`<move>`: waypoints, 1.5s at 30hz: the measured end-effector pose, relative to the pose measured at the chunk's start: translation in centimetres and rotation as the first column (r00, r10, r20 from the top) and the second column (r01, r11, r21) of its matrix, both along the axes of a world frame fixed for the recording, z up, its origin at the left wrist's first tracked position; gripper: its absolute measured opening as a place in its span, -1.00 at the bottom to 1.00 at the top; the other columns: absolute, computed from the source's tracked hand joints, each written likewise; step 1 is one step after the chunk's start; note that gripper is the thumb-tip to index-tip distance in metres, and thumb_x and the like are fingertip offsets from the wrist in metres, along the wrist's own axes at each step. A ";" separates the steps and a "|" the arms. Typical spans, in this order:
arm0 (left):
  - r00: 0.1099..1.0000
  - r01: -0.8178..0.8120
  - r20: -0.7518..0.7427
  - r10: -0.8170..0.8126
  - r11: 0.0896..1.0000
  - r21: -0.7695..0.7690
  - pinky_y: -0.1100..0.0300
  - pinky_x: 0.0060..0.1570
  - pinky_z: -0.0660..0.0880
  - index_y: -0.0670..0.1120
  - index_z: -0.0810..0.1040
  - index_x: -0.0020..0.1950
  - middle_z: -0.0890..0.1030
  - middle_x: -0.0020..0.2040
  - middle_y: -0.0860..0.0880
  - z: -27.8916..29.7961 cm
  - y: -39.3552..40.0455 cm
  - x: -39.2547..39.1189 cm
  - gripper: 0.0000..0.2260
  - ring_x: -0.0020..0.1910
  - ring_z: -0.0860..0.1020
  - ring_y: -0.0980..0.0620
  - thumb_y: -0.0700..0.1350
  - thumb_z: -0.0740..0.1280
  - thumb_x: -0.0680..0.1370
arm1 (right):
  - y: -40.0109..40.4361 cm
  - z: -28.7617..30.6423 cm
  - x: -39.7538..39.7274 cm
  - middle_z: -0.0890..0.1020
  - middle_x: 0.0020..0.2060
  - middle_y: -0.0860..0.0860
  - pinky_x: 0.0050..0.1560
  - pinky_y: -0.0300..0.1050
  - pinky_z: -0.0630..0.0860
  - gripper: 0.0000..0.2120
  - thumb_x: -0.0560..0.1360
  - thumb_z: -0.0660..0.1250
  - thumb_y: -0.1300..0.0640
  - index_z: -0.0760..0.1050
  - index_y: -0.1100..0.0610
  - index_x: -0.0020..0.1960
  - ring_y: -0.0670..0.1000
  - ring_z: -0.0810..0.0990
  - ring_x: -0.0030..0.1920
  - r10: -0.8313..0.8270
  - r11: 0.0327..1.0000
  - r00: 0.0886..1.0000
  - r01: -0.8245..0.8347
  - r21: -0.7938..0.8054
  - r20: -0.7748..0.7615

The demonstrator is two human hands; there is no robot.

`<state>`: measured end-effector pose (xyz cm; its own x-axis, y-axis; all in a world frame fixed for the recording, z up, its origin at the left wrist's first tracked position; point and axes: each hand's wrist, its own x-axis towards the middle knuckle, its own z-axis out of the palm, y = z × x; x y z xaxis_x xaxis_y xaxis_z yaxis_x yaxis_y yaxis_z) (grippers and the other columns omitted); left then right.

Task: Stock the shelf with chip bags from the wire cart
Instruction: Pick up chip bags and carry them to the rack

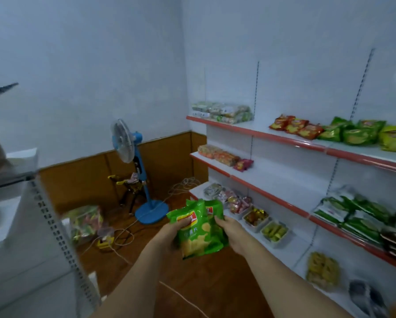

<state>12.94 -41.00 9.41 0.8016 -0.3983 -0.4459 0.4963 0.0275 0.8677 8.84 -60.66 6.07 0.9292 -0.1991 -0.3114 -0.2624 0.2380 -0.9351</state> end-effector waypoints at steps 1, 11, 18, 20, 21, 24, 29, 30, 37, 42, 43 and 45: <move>0.999 0.029 0.021 -0.030 0.999 0.028 -0.17 0.15 0.56 -0.21 0.51 0.26 0.68 0.10 -0.23 0.2 -2.6 1.5 -0.53 0.10 0.65 -0.23 -0.07 0.52 0.43 | -2.5 0.1 0.9 0.69 0.07 0.12 0.20 0.17 0.55 -0.75 0.58 0.30 0.07 0.54 0.16 0.21 0.15 0.66 0.10 -0.023 1.000 1.000 0.023 0.004 -0.003; 0.969 0.144 0.191 -0.157 0.986 0.077 0.21 -0.34 0.57 -0.08 0.54 -0.04 0.67 -0.13 -0.06 1.1 -22.4 10.2 -0.81 -0.20 0.66 0.00 -0.01 0.45 0.50 | -20.7 0.2 8.1 0.69 0.07 0.18 0.17 0.19 0.57 -0.69 0.53 0.38 0.10 0.56 0.20 0.23 0.21 0.66 0.10 -0.229 0.972 0.973 0.228 0.059 0.010; 0.927 0.258 0.253 -0.277 0.960 0.105 -0.15 0.06 0.62 -0.15 0.59 0.15 0.70 0.04 -0.18 -1.0 -30.5 18.9 -0.63 0.00 0.69 -0.19 -0.02 0.53 0.44 | -27.6 -1.4 13.5 0.71 0.01 0.17 0.14 0.27 0.56 -0.70 0.52 0.38 0.09 0.55 0.14 0.22 0.22 0.69 0.04 -0.435 0.897 0.900 0.434 0.079 -0.001; 0.911 0.297 0.262 -0.319 0.947 0.120 -0.13 0.03 0.63 -0.08 0.62 0.11 0.72 0.01 -0.12 -1.5 -32.7 22.5 -0.63 -0.02 0.70 -0.15 0.05 0.56 0.39 | -29.2 -1.6 15.8 0.71 0.02 0.17 0.13 0.27 0.57 -0.65 0.49 0.40 0.03 0.54 0.14 0.22 0.22 0.69 0.03 -0.472 0.880 0.882 0.470 0.065 0.010; 0.904 0.318 0.263 -0.338 0.941 0.116 -0.10 0.01 0.64 -0.06 0.63 0.09 0.72 0.00 -0.11 -1.5 -33.6 24.2 -0.65 -0.04 0.70 -0.13 0.05 0.56 0.39 | -29.8 -1.4 17.0 0.71 0.02 0.17 0.13 0.25 0.57 -0.66 0.49 0.41 0.02 0.56 0.15 0.21 0.22 0.69 0.03 -0.485 0.874 0.874 0.483 0.061 0.019; 0.876 0.394 0.262 -0.404 0.914 0.091 -0.02 -0.05 0.65 -0.10 0.61 0.06 0.71 0.00 -0.13 -0.8 -36.1 28.8 -0.77 -0.04 0.69 -0.12 -0.05 0.51 0.47 | -31.5 -0.8 20.6 0.71 0.01 0.17 0.12 0.18 0.59 -0.73 0.52 0.39 0.04 0.58 0.17 0.15 0.21 0.69 0.03 -0.522 0.851 0.853 0.520 0.071 0.015; 0.798 0.526 0.274 -0.537 0.842 0.117 0.10 -0.20 0.63 -0.13 0.58 0.04 0.71 -0.05 -0.14 0.1 -40.1 36.4 -0.79 -0.12 0.69 -0.08 -0.06 0.47 0.50 | -34.6 -0.7 25.4 0.71 0.02 0.15 0.18 0.21 0.55 -0.73 0.52 0.38 0.08 0.55 0.16 0.17 0.19 0.68 0.05 -0.637 0.770 0.770 0.637 0.031 -0.004; 0.782 0.550 0.272 -0.560 0.827 0.120 0.07 -0.17 0.64 -0.15 0.58 0.06 0.71 -0.05 -0.15 -0.1 -41.2 37.8 -0.77 -0.11 0.70 -0.11 -0.05 0.47 0.50 | -35.2 -0.9 25.9 0.71 0.02 0.14 0.18 0.20 0.55 -0.76 0.53 0.38 0.10 0.54 0.16 0.16 0.18 0.67 0.05 -0.666 0.745 0.746 0.666 0.036 -0.010; 0.726 0.631 0.225 -0.649 0.760 0.157 -0.12 0.02 0.63 -0.20 0.59 0.11 0.72 -0.05 -0.18 -3.2 -49.7 42.0 -0.72 -0.06 0.70 -0.17 -0.09 0.48 0.49 | -41.7 -4.8 28.7 0.70 0.01 0.17 0.17 0.19 0.56 -0.78 0.55 0.35 0.18 0.52 0.21 0.17 0.20 0.67 0.04 -0.761 0.641 0.641 0.767 0.038 -0.099; 0.726 0.630 0.202 -0.657 0.753 0.188 -0.07 -0.01 0.65 -0.17 0.60 0.11 0.72 -0.05 -0.16 -5.7 -55.5 44.5 -0.76 -0.07 0.71 -0.14 -0.08 0.46 0.51 | -47.5 -7.0 32.3 0.70 -0.01 0.17 0.01 0.02 0.59 -0.81 0.60 0.25 0.20 0.52 0.20 0.18 0.16 0.67 -0.01 -0.730 0.667 0.670 0.742 0.075 -0.134; 0.736 0.620 0.195 -0.649 0.761 0.191 -0.02 -0.07 0.65 -0.17 0.60 0.11 0.72 -0.04 -0.16 -6.0 -56.4 45.2 -0.77 -0.07 0.71 -0.14 -0.08 0.45 0.52 | -48.5 -7.2 33.3 0.69 0.01 0.18 -0.05 -0.01 0.58 -0.80 0.61 0.24 0.19 0.52 0.19 0.19 0.16 0.66 -0.02 -0.715 0.681 0.684 0.728 0.074 -0.145; 0.757 0.594 0.182 -0.628 0.777 0.211 0.03 -0.12 0.65 -0.16 0.59 0.12 0.72 -0.03 -0.14 -6.6 -57.8 47.0 -0.76 -0.07 0.70 -0.12 -0.07 0.44 0.53 | -50.2 -7.5 35.7 0.67 0.06 0.19 -0.13 -0.05 0.58 -0.81 0.61 0.22 0.17 0.52 0.16 0.18 0.15 0.64 -0.03 -0.690 0.702 0.704 0.708 0.079 -0.169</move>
